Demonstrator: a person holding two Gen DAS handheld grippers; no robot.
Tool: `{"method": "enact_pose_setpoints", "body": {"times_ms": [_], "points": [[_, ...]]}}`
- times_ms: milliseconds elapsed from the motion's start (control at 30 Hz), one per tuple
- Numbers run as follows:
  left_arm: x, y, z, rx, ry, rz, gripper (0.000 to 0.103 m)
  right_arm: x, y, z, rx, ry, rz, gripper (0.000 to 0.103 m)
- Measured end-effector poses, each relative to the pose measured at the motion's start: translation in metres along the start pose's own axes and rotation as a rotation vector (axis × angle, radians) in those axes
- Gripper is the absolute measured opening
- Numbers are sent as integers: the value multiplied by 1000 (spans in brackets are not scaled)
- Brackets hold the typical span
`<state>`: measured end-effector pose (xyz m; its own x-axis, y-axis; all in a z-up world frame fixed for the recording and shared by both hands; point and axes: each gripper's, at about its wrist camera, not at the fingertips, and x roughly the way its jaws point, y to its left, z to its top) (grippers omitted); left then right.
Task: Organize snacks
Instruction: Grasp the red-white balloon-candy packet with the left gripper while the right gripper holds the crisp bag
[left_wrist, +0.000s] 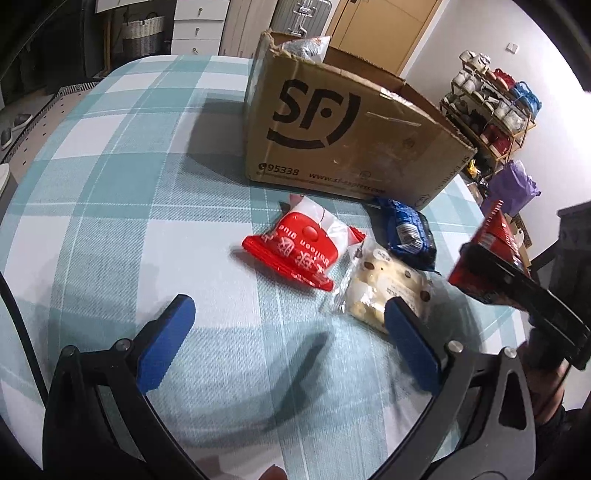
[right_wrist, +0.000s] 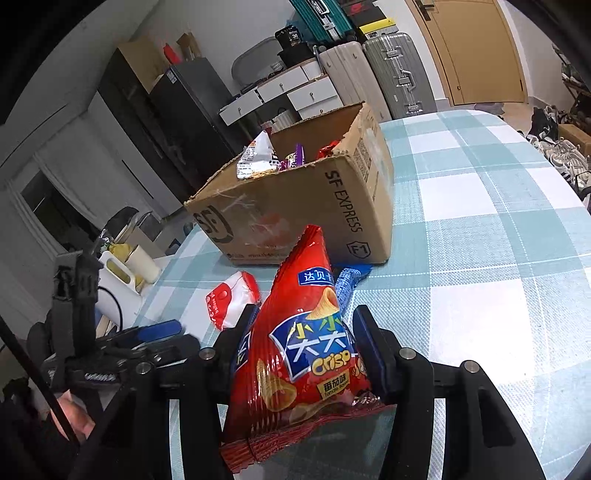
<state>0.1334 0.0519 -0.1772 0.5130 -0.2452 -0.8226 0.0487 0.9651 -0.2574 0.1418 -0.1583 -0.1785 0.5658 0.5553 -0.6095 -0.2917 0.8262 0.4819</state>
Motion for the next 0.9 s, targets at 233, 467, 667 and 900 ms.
{"method": "enact_pose_setpoints", "body": {"times_ms": [233, 467, 667, 900], "points": [[20, -5, 16, 34, 13, 29, 102, -7, -5, -5, 16, -5, -7, 53], [35, -1, 37, 49, 3, 43, 102, -12, -13, -9, 45, -4, -26, 53], [45, -4, 47, 92, 7, 72, 102, -15, -13, -10, 46, -9, -35, 53], [52, -3, 54, 116, 0, 77, 101, -17, -11, -10, 43, -13, -38, 53]]}}
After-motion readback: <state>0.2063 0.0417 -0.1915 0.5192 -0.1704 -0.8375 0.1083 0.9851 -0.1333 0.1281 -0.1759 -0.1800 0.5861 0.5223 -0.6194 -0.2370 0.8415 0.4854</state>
